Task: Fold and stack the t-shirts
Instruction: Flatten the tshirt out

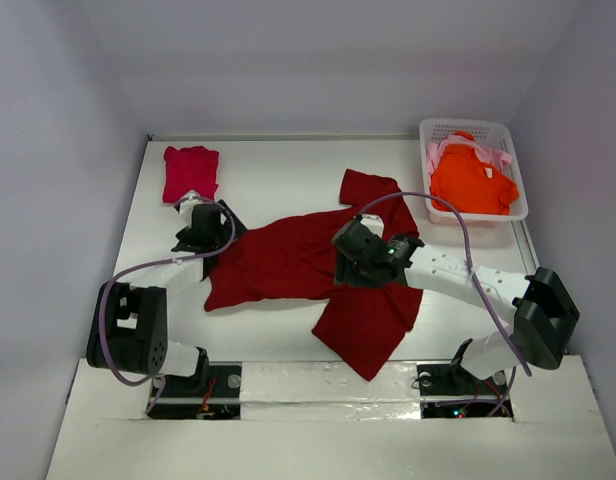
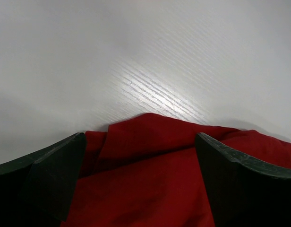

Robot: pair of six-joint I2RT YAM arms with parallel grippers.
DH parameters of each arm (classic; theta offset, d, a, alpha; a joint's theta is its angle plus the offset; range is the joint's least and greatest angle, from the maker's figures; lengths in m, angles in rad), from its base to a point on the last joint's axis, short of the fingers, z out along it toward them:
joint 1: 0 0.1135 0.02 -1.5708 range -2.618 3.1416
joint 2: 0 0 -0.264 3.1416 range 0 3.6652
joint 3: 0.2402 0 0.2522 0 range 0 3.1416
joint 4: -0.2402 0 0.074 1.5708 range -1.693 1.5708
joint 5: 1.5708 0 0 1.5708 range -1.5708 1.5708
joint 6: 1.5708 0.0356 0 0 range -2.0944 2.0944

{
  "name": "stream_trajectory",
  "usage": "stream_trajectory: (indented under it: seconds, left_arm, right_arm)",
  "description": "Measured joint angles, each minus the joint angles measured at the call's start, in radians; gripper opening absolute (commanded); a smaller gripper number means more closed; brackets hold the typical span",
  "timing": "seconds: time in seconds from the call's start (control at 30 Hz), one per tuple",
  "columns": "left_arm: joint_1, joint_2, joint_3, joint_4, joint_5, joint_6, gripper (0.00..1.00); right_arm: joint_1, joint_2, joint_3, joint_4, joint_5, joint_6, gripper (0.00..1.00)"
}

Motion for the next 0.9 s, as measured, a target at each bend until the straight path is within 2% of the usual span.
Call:
stream_trajectory:
  seconds: [0.67,0.77,0.9]
  left_arm:
    - [0.0,0.044,-0.006,0.0,0.001,-0.011,0.98]
    - [0.0,0.057,-0.006,0.004,0.002,-0.011,0.94]
    - [0.0,0.073,-0.007,0.008,0.011,-0.013,0.82]
  right_arm:
    - [0.019,0.015,0.002,-0.019,0.0,0.014,0.64]
    - [0.02,0.019,0.005,-0.022,0.0,0.015,0.64]
    - [0.026,0.019,0.005,-0.027,0.0,0.018,0.64]
